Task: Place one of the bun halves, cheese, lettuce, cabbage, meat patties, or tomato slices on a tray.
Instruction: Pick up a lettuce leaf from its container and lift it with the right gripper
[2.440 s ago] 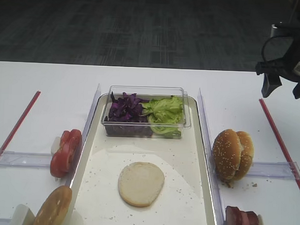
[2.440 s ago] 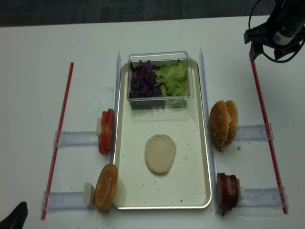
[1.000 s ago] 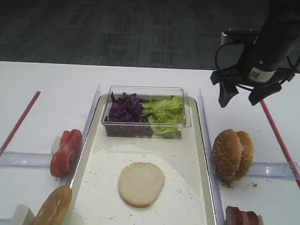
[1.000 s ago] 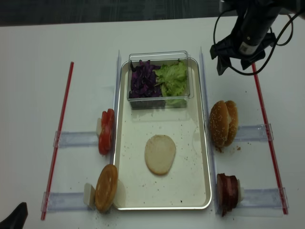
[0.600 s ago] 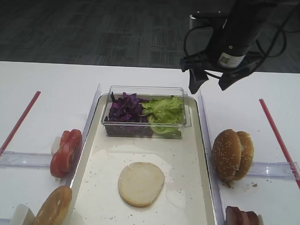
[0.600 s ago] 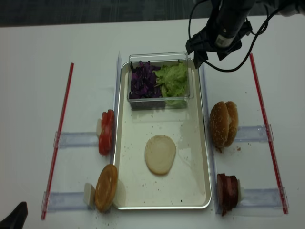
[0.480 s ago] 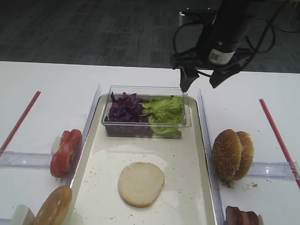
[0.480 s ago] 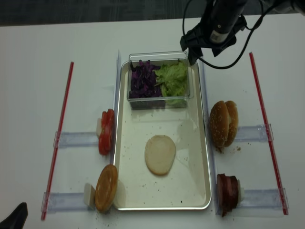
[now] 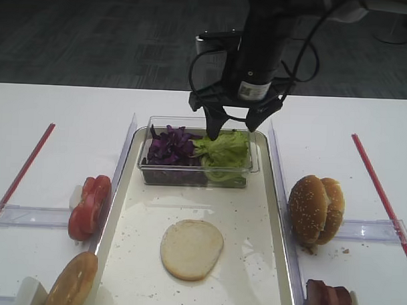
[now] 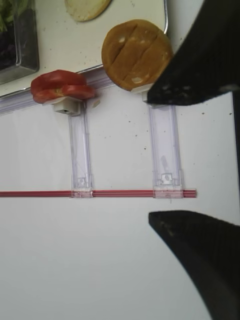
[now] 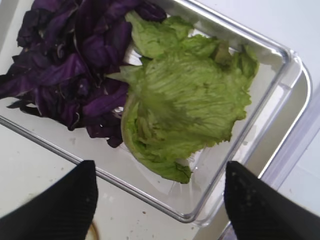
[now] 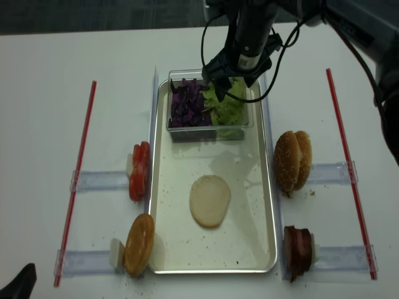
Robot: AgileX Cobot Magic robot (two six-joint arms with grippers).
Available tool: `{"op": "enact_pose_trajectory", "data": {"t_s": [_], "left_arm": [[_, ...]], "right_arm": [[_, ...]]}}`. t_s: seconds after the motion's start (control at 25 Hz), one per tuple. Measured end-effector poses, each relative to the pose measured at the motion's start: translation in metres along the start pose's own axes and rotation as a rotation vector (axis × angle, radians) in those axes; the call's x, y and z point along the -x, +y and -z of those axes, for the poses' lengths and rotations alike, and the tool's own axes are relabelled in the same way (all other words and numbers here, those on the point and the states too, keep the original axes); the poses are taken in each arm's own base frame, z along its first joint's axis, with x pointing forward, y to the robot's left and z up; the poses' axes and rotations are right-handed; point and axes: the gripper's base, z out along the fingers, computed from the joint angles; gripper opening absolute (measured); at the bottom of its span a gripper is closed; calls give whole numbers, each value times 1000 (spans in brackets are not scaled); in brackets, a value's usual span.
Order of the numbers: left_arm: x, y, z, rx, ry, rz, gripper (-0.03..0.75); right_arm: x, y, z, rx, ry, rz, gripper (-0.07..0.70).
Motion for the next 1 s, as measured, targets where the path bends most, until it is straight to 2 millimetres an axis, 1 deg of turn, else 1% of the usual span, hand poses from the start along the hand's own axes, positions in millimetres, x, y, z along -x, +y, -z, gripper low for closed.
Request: {"op": "enact_pose_trajectory", "data": {"t_s": [0.2,0.4,0.8,1.0], "left_arm": [[0,0,0,0,0,0,419],[0,0,0,0,0,0,419],[0,0,0,0,0,0,419],[0,0,0,0,0,0,419]], "right_arm": [[7,9,-12,6,12,23,551],[9,12,-21,10,25,27,551],[9,10,-22,-10,25,44,549],[11,10,-24,-11,6,60,501]]}}
